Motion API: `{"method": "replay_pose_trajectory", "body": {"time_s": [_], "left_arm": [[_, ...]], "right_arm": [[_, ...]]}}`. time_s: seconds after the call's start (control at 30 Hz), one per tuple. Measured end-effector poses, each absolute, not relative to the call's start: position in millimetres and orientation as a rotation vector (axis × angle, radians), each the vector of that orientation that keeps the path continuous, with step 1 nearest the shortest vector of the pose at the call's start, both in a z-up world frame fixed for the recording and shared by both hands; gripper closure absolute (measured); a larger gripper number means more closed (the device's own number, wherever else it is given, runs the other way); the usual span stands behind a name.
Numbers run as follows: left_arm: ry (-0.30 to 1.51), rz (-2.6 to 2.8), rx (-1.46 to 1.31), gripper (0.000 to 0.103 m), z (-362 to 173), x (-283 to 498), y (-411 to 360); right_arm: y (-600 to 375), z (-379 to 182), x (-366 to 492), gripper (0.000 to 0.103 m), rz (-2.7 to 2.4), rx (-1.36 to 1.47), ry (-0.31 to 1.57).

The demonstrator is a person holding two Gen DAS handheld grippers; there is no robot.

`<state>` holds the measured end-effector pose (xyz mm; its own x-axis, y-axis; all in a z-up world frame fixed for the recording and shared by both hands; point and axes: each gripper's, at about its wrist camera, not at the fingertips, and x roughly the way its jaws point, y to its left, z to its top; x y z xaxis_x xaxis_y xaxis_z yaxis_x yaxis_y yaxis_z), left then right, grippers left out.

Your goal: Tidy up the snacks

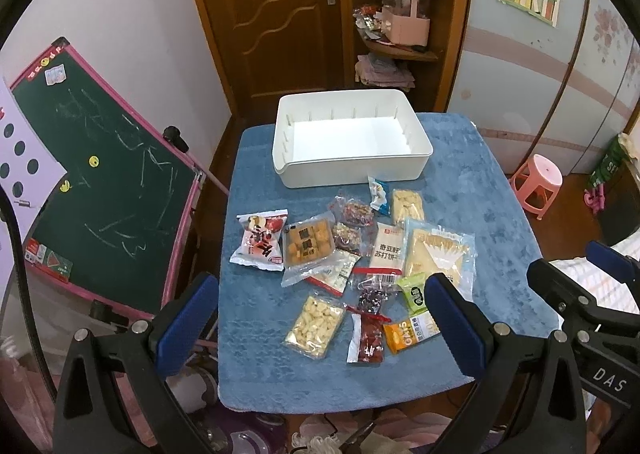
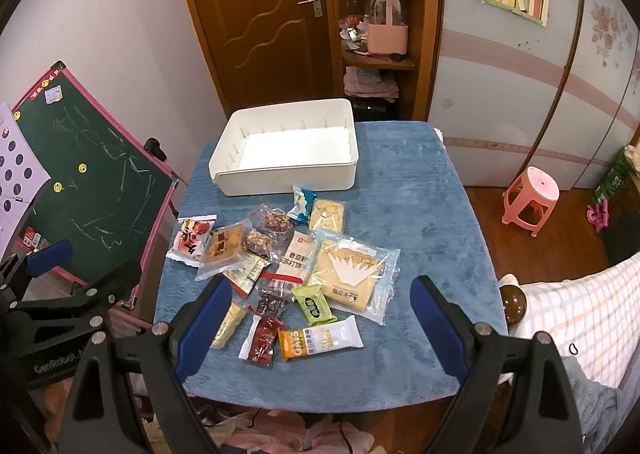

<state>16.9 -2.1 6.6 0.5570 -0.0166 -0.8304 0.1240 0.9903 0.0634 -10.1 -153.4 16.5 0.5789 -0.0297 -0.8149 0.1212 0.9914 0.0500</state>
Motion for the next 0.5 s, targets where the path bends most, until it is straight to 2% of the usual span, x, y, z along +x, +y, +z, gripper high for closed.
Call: {"method": "replay_pose_trajectory", "body": {"time_s": [0.5], "left_arm": [[1.002,-0.095,0.128,0.001,-0.3,31.5,0.8]], "right_arm": [[-152.4,11.7,6.8,0.011,-0.100,0.116,0.982]]}}
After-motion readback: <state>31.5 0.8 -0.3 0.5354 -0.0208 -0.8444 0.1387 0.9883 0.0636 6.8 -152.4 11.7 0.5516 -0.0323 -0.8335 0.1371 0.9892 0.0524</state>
